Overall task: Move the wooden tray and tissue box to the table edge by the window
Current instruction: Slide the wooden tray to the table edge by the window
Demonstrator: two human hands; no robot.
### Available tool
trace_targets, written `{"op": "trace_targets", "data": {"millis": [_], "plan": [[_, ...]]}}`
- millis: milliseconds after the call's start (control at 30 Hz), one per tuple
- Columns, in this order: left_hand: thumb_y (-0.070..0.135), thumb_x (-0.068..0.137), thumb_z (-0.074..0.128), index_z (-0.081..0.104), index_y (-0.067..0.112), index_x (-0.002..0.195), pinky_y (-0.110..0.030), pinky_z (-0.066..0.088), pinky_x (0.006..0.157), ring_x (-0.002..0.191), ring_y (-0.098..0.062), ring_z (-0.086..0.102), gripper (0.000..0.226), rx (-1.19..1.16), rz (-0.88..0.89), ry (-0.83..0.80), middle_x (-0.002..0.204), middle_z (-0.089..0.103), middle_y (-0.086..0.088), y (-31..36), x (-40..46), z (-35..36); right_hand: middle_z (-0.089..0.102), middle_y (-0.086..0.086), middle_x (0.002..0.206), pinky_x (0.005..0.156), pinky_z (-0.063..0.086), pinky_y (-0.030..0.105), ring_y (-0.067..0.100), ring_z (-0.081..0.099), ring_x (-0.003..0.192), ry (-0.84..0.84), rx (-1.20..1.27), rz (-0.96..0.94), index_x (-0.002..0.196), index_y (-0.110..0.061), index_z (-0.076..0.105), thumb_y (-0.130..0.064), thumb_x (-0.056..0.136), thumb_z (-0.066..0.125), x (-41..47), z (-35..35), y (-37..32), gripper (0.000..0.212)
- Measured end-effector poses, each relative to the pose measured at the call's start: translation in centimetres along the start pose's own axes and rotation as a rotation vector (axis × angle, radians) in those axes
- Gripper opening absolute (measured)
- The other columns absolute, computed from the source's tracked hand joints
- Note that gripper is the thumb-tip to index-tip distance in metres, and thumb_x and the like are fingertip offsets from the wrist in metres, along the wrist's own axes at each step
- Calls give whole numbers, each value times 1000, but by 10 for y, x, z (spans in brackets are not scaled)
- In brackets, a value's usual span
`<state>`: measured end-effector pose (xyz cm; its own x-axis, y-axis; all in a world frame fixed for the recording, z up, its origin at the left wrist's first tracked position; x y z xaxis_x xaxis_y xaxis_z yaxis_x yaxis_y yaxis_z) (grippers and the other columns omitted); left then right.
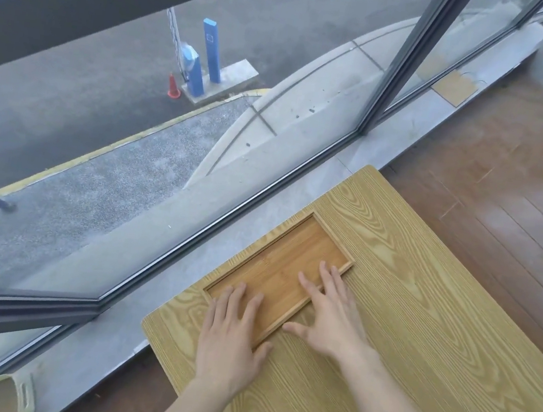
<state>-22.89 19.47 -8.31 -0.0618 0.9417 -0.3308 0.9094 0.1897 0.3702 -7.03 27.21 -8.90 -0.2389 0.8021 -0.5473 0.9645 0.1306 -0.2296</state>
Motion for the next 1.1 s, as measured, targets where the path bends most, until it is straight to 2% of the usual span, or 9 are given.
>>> {"op": "trace_targets", "data": {"millis": [100,267,533,733,933,1033,1100], "plan": [[57,88,53,27,35,153,-43,14,124,152,-26,12,73,40,4,-13,165,19,0,-1,4,1,-11,6,171,128,6,49,24,-15,157,31,-14,10,161,-33,16,-64,83,68,3,-1,-3,99],[56,84,58,35,35,149,-43,20,122,150,-26,21,72,41,-6,6,162,29,0,-7,11,-2,-12,5,171,128,6,48,24,-18,156,52,2,6,161,-34,15,-56,88,67,11,2,-6,92],[56,83,60,39,34,147,-43,23,121,148,-27,25,71,53,-3,9,160,33,-1,-10,18,-4,-14,5,171,128,7,50,24,-22,155,71,13,9,162,-34,13,-54,90,66,16,3,-8,92],[56,85,56,34,36,149,-42,20,122,150,-26,20,70,39,3,11,162,26,1,-10,21,-8,-20,4,169,127,6,51,25,-28,153,73,-4,14,162,-36,8,-56,92,62,16,6,-8,90],[63,85,49,32,35,148,-41,20,122,148,-25,20,72,49,21,-7,160,27,-1,-9,23,-11,-28,6,167,127,4,53,28,-31,151,124,-6,51,161,-36,2,-67,89,56,8,5,-2,96],[69,85,42,33,33,148,-43,20,122,147,-25,24,73,89,100,14,157,33,-2,3,35,-22,-24,9,168,126,-3,55,32,-28,152,181,-20,96,161,-36,-1,-79,85,46,-3,-3,10,100],[72,85,41,29,34,152,-45,13,124,151,-26,18,79,96,171,43,161,29,-3,15,48,-32,-25,10,167,124,-8,57,34,-28,152,191,-37,144,160,-37,-6,-84,83,38,-11,-7,21,101]]}}
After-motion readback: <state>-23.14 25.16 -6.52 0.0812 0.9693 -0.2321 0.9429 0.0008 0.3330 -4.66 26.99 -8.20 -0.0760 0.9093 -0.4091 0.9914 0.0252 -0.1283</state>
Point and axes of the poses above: each hand's wrist, its own x-axis towards the middle knuckle, its own z-axis out of the palm, y = z × x, the point moved 10 cm from there along x, towards the middle knuckle
